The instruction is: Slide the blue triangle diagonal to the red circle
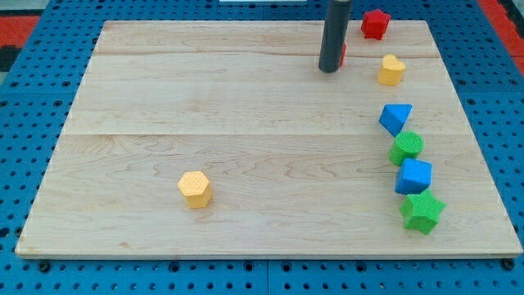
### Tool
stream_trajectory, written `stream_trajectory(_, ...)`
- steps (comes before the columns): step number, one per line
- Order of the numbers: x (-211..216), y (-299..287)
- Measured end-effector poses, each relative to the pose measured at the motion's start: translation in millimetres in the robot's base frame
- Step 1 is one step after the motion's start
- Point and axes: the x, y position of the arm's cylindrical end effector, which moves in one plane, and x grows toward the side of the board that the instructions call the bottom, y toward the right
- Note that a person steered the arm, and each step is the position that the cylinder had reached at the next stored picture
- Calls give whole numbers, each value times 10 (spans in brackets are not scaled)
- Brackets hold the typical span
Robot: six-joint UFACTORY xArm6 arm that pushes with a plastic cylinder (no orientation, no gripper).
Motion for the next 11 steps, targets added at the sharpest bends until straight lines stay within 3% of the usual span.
stream_trajectory(2, -234, 175)
stream_trajectory(4, 512, 419)
stream_trajectory(6, 923, 1263)
stream_trajectory(7, 1389, 1216)
stream_trajectory(10, 1358, -715)
stream_trajectory(11, 1204, -1122)
